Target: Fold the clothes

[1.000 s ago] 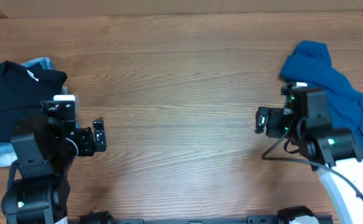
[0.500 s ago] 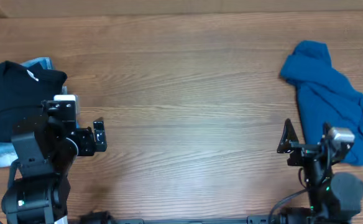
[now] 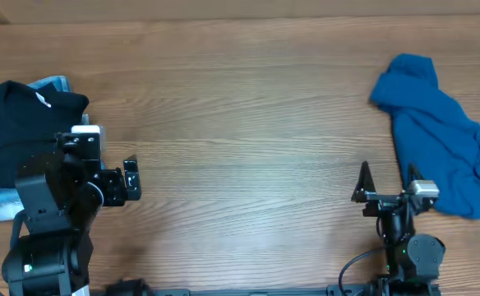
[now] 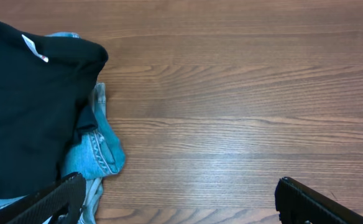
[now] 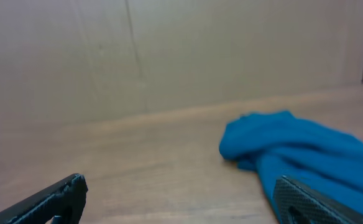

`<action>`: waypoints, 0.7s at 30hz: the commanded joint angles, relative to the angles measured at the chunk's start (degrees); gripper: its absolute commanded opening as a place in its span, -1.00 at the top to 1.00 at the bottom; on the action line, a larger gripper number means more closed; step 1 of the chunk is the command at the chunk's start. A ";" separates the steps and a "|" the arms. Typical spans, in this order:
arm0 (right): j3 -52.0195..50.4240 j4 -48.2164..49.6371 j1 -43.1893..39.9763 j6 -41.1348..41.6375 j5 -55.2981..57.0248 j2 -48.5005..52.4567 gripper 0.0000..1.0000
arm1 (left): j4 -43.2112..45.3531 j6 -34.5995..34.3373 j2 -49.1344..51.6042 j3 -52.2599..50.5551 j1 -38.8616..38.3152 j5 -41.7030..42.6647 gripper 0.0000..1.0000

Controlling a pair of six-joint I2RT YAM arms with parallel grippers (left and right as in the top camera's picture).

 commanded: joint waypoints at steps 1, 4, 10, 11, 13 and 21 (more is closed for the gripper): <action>-0.59 0.17 -0.26 0.22 1.29 -0.55 -1.00 | 0.26 -0.76 -0.17 -0.17 -0.02 -0.68 -1.00; -0.59 0.15 -0.26 0.22 1.29 -0.55 -1.00 | 0.26 -0.79 -0.17 -0.17 -0.02 -0.68 -1.00; -0.59 0.17 -0.26 0.22 1.29 -0.55 -1.00 | 0.26 -0.79 -0.17 -0.17 -0.02 -0.68 -1.00; -0.59 0.17 -0.26 0.22 1.29 -0.55 -1.00 | 0.26 -0.76 -0.17 -0.17 -0.02 -0.68 -1.00; -0.59 0.17 -0.26 0.22 1.29 -0.55 -1.00 | 0.26 -0.76 -0.17 -0.17 -0.02 -0.68 -1.00; -0.59 0.17 -0.26 0.22 1.29 -0.55 -1.00 | 0.20 -0.79 -0.66 -0.28 -0.02 -0.68 -1.00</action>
